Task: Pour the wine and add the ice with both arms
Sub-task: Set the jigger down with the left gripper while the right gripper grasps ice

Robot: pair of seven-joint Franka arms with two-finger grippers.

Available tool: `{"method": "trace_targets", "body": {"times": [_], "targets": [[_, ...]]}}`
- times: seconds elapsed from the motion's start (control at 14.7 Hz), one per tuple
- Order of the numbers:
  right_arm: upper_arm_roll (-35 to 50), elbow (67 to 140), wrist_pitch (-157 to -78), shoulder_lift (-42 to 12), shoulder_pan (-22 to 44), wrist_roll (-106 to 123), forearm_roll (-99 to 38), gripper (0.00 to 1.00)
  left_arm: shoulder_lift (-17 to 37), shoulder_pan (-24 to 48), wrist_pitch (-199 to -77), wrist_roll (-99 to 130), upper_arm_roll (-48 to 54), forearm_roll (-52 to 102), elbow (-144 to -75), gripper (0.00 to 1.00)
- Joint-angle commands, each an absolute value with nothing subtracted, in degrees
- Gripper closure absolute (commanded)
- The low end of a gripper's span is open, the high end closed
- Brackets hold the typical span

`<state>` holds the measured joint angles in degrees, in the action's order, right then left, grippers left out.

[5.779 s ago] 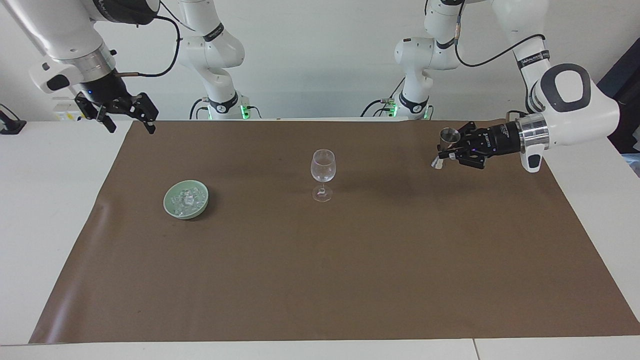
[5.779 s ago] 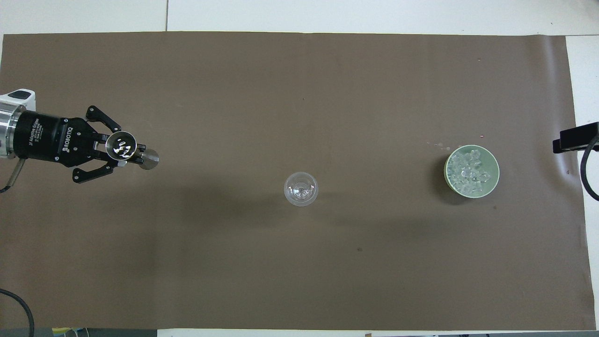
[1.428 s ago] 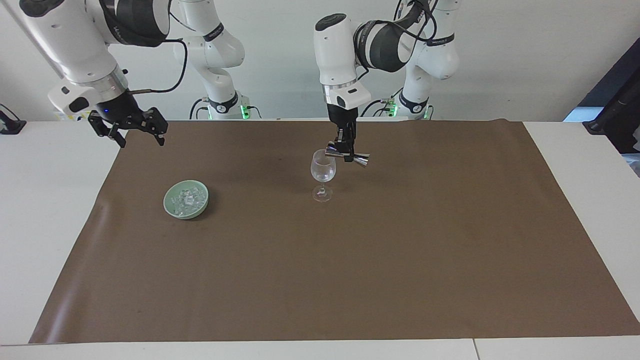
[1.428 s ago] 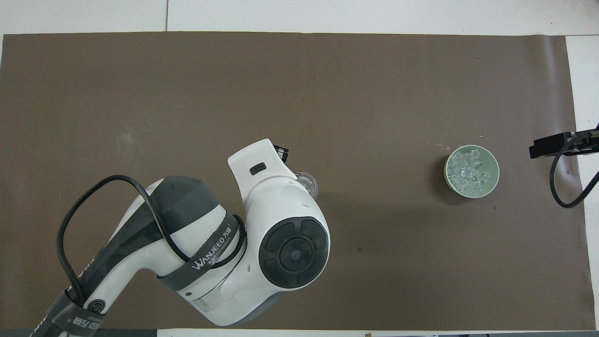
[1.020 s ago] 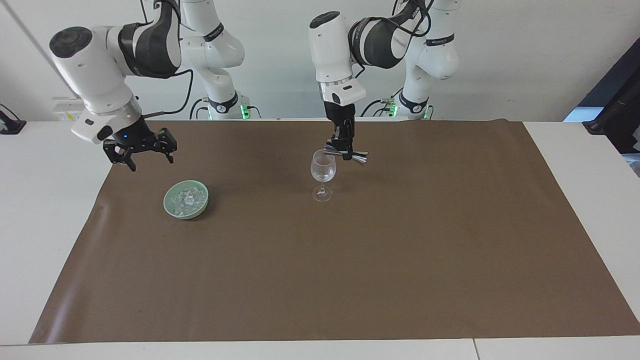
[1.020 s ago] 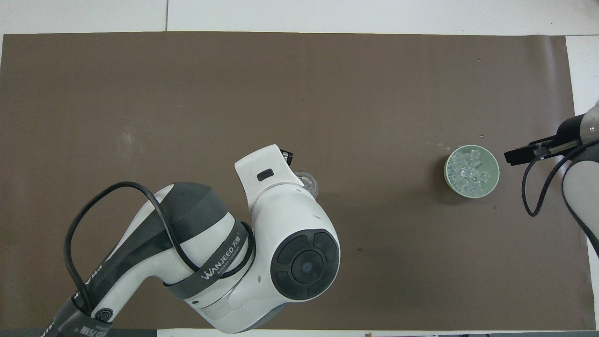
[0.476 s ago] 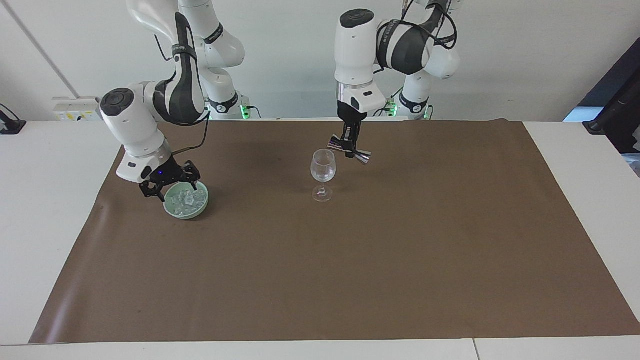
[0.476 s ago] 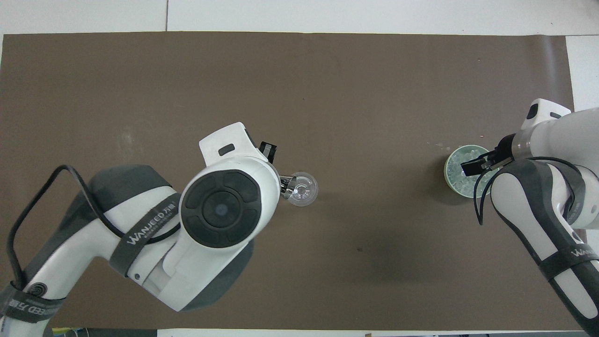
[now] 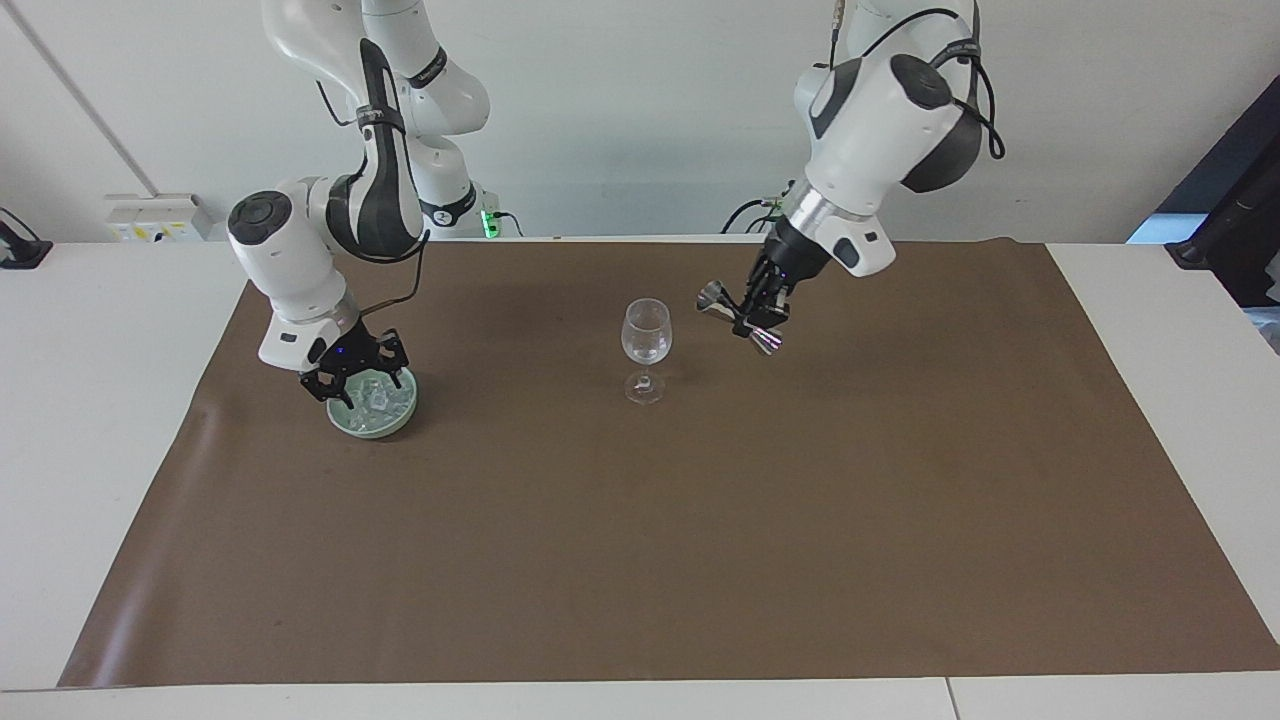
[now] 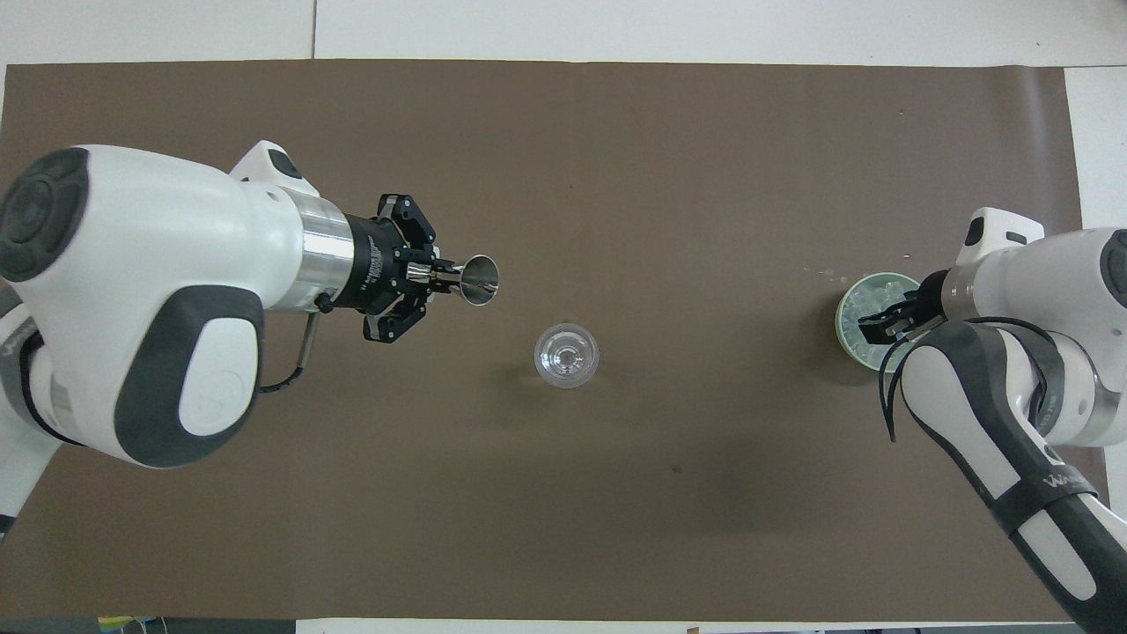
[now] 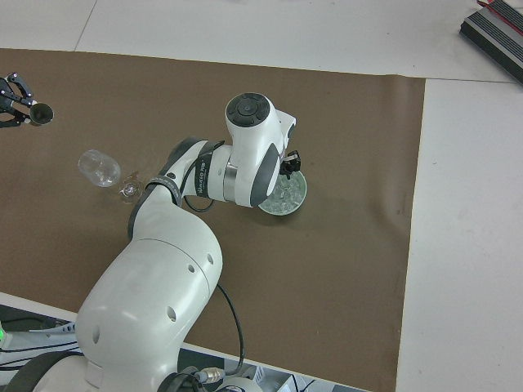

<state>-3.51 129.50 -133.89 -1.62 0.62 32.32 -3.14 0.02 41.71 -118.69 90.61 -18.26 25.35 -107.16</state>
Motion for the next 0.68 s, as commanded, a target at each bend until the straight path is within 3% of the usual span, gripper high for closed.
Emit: {"method": "trace_targets", "body": {"times": [0.0, 0.2, 0.61], "targets": [[-3.5, 131.4, -136.2, -1.4, 0.1, 35.6, -4.5, 0.26, -0.7, 34.4, -119.8, 79.6, -17.7, 35.7, -111.4, 1.00], [-3.5, 132.6, -136.9, -1.9, -0.4, 37.4, -4.5, 0.37, 0.1, 25.3, -118.1, 69.6, -17.7, 45.8, -113.7, 1.00], [-3.5, 132.5, -138.7, -3.7, -0.6, 37.7, -4.5, 0.42, 10.2, 12.9, -117.6, 57.2, -17.3, 62.9, -112.4, 1.00]]}}
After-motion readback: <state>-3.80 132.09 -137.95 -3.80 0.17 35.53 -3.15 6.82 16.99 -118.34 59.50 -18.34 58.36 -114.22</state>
